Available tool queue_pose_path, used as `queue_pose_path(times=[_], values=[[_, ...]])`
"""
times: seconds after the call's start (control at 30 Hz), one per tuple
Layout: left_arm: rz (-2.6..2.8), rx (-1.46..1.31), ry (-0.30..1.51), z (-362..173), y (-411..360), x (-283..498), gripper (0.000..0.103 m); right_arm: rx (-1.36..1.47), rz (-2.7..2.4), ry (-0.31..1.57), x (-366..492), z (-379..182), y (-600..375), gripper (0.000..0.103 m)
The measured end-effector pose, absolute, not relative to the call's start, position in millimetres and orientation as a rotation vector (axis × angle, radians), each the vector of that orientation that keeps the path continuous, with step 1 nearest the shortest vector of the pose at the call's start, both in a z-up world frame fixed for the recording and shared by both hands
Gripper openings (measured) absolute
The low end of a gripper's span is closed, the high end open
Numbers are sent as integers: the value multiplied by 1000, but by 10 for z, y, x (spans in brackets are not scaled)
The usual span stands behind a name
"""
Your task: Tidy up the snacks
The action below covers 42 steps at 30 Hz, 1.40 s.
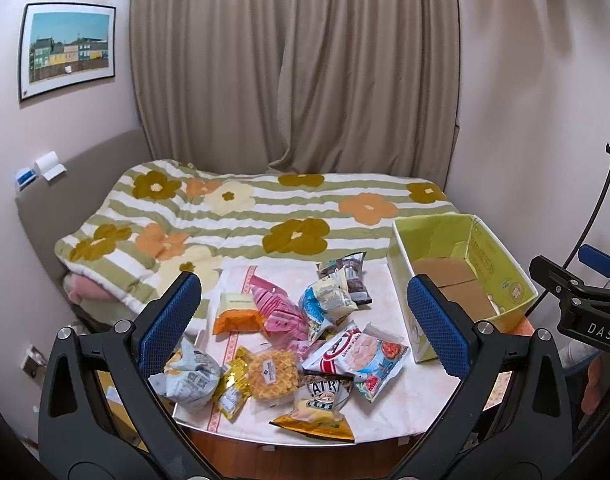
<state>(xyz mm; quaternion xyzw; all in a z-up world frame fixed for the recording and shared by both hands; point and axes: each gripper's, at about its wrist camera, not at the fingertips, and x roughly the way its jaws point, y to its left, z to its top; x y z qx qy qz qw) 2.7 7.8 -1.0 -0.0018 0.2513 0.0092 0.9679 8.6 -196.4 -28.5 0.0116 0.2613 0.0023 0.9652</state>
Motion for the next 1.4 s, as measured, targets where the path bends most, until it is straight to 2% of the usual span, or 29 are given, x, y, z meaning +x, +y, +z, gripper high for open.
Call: queue_pose_path(times=[1.4], values=[[47,25,499,-52,44,25,103,12,-15,529,95,-315,-1916,102]])
